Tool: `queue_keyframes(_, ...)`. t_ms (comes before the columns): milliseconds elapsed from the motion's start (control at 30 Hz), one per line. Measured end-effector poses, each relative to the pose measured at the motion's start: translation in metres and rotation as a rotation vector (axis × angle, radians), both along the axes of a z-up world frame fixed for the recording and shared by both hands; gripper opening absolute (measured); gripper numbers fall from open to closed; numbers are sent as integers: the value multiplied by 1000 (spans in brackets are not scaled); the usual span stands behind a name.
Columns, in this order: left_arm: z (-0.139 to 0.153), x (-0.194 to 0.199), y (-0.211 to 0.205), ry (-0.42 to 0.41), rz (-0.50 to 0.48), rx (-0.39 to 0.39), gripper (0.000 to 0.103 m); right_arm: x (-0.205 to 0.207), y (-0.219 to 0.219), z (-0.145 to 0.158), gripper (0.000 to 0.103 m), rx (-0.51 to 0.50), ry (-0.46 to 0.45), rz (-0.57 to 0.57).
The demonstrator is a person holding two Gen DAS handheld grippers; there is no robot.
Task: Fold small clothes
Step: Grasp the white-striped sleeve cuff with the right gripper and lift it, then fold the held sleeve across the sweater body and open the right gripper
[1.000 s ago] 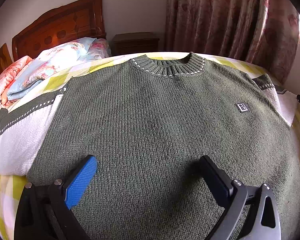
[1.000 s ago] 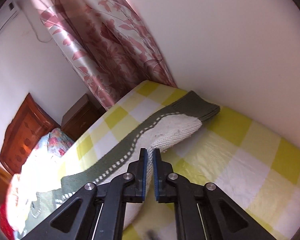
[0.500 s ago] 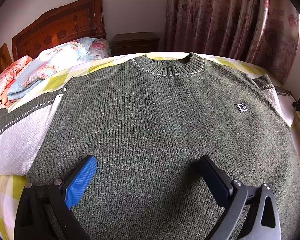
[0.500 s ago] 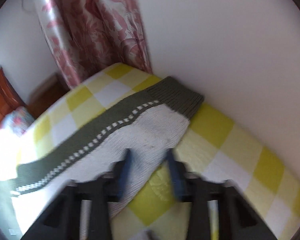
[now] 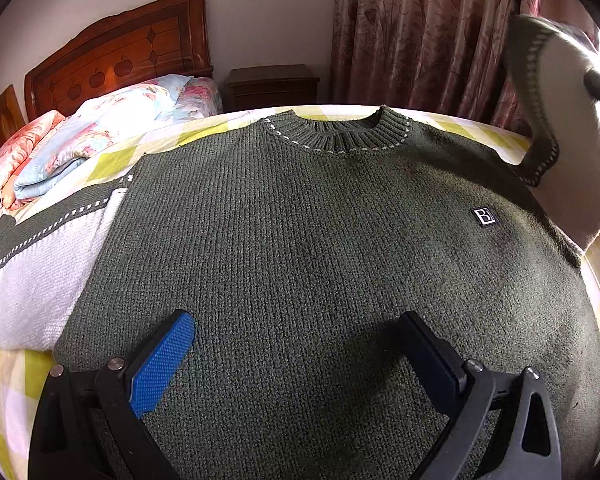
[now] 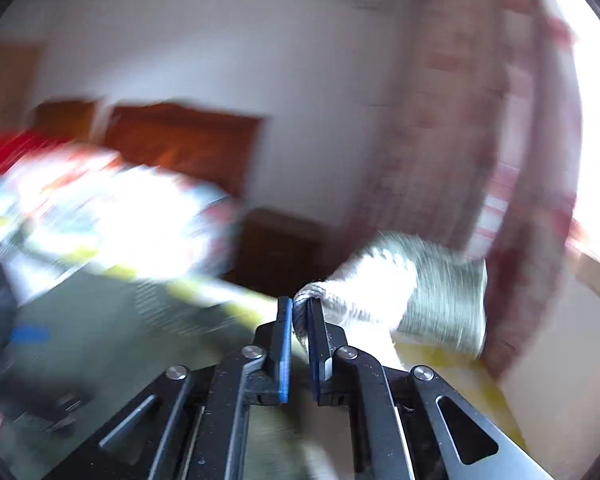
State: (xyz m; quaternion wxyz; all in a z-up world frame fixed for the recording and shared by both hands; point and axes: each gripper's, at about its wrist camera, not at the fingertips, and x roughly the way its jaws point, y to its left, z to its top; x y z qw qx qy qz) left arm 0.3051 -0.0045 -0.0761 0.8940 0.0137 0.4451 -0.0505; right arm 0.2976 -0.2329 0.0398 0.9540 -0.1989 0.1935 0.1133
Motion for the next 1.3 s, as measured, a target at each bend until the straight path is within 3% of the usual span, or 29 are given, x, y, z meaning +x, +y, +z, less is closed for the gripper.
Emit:
queue_keyframes(33, 0, 0, 0, 0, 0, -1, 103, -5, 19, -12, 65, -49, 40, 58)
queue_keyframes(67, 0, 0, 0, 0, 0, -2, 103, -14, 31, -23, 103, -86, 49, 80)
queue_keyframes(133, 0, 1, 1, 0, 0, -3, 103, -28, 33, -40, 103, -88, 63, 75)
queue_keyframes(233, 0, 2, 1, 0, 0, -5, 103, -31, 8, -58, 103, 9, 197, 24)
queue_keyframes(333, 0, 3, 1, 0, 1, -7, 103, -31, -17, -77, 103, 44, 280, -59)
queue_keyframes(433, 2, 3, 7, -1, -4, -57, 102, -19, -42, -97, 103, 101, 384, -153)
queue_keyframes(500, 6, 6, 17, 14, -6, -151, 102, -5, -59, -101, 103, 176, 428, -207)
queue_keyframes(567, 11, 14, 30, 48, 9, -295, 101, 6, -72, -104, 103, 236, 476, -235)
queue_keyframes(667, 13, 35, 45, 112, 45, -505, 86, 2, -74, -102, 103, 260, 469, -234)
queue_keyframes(733, 13, 54, 43, 128, 84, -495, 79, 2, -71, -104, 103, 237, 466, -239)
queue_keyframes(867, 12, 82, 26, 81, 123, -366, 58, 2, -65, -103, 103, 222, 464, -241)
queue_keyframes(900, 12, 85, 20, 78, 114, -341, 36, 3, -64, -103, 103, 225, 464, -241)
queue_keyframes(967, 11, 84, 8, 67, 85, -300, 22, 2, -66, -102, 103, 227, 464, -244)
queue_keyframes(1100, 32, 61, 6, -50, 61, -307, 19, 2, -66, -102, 103, 228, 459, -252)
queue_keyframes(1200, 49, 45, 28, -122, 128, -356, 19, -2, -74, -97, 103, 263, 432, -275)
queue_keyframes(1300, 38, 43, 49, -86, 150, -388, 19, -5, -85, -94, 103, 322, 415, -291)
